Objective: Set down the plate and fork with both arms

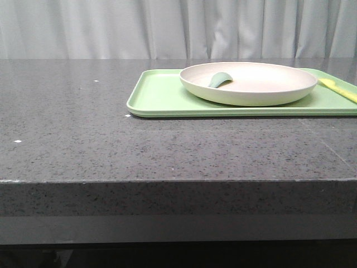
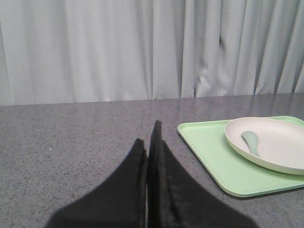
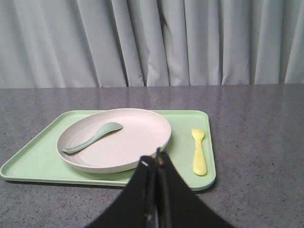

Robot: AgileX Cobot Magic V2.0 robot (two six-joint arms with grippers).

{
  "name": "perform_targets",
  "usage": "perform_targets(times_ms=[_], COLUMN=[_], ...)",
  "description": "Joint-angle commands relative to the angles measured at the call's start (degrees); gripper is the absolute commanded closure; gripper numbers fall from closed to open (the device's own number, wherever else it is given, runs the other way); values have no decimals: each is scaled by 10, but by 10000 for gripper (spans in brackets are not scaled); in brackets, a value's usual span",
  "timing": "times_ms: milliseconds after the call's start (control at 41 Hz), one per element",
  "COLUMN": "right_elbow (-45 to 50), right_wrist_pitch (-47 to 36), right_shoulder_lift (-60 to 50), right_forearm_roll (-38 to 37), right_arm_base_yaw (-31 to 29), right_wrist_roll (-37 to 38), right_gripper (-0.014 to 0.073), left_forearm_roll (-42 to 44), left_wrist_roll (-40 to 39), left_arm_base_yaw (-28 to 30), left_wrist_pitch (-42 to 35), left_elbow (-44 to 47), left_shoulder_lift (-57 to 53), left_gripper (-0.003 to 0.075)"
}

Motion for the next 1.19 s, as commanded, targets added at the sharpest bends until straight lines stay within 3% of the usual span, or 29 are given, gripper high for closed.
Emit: perform_targets(times_ms=[0,438,658,1169], right_elbow=[-14,-14,-14,-14], right_wrist_pitch=[-46,-46,-45,-45], right_shoulder_lift=[6,6,6,6], right_forearm_roll=[-2,-2,-2,-2], right_arm_base_yaw=[0,0,0,0], right_wrist_roll=[-5,-5,-5,-5], right_gripper=[661,661,661,661], left_forearm_roll=[-4,-54,-57,-57], left_wrist_roll=[-6,-6,-6,-6], left_arm_base_yaw=[4,181,191,191], left_wrist_pitch=[-47,-48,-90,-79], left_elbow=[-3,184,255,255], left_shoulder_lift=[-3,-164,-175,-175], left_gripper=[738,738,738,738])
